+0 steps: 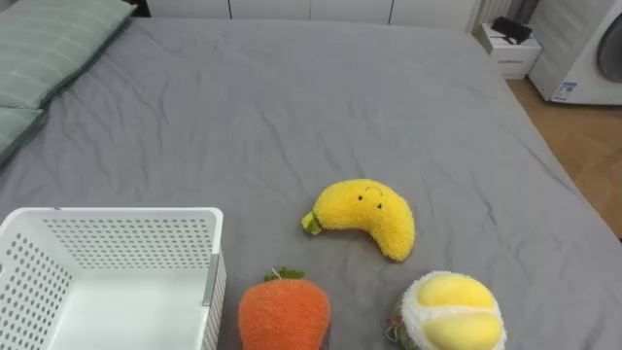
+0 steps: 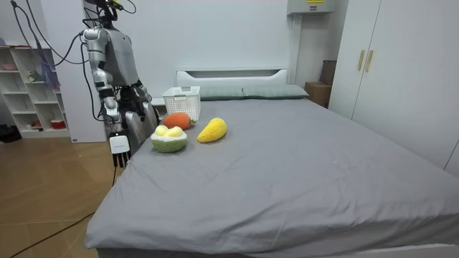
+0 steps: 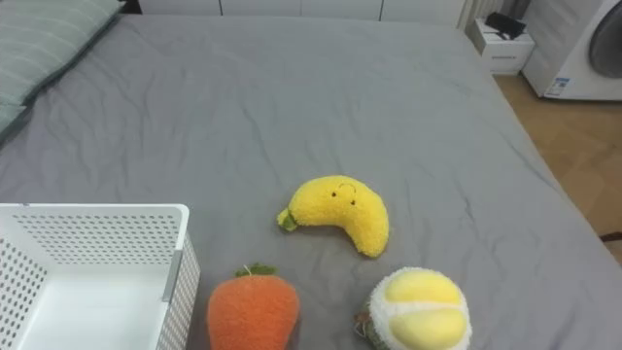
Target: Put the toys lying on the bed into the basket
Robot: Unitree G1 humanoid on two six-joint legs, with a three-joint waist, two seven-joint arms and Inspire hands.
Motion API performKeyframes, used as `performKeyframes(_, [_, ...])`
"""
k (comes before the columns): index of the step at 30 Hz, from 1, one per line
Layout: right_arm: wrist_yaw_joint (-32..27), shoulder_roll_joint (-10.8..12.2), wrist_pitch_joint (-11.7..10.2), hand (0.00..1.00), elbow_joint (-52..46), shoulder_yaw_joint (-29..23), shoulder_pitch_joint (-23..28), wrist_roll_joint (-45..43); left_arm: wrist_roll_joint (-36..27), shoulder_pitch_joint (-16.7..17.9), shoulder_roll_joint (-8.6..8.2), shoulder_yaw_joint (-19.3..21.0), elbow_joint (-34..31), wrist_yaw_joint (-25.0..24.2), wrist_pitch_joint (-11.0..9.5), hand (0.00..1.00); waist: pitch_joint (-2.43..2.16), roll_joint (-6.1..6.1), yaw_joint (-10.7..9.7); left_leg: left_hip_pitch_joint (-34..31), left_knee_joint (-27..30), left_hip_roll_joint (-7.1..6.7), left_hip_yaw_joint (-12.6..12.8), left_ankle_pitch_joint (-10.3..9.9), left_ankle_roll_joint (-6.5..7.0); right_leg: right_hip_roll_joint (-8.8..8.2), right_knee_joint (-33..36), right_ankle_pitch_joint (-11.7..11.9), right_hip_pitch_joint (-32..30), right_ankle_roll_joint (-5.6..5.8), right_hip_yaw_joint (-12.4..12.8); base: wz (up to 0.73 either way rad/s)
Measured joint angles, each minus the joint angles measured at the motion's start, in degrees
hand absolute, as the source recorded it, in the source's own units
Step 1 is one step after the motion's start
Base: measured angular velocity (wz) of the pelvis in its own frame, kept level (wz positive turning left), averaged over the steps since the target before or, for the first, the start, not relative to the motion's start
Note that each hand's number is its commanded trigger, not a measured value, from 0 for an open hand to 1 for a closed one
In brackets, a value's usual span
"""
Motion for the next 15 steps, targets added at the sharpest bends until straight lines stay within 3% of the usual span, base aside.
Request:
performKeyframes(11, [0.17,0.01,0.26,0.0,-0.03,0.04,0.22,0.63,0.34,0.21,-0.13,0.14,-0.03,3.06,-0.23,0.0,0.01,-0.02,0.05,-0.02,-0.06,-0.04,-0.35,0.0,0.0,-0.12,-0.02,0.0,0.12,0.0,-0.56,0.01])
performKeyframes(15, [0.08,0.0,1.5,0.0,0.13,0.04,0.29,3.62,0.68,0.53,-0.17,0.63,-0.09,3.27,0.75,0.0,0.01,-0.1,0.12,0.08,-0.05,-0.09,-0.59,0.0,0.0,-0.13,-0.08,0.0,0.31,0.01,-0.63,0.02])
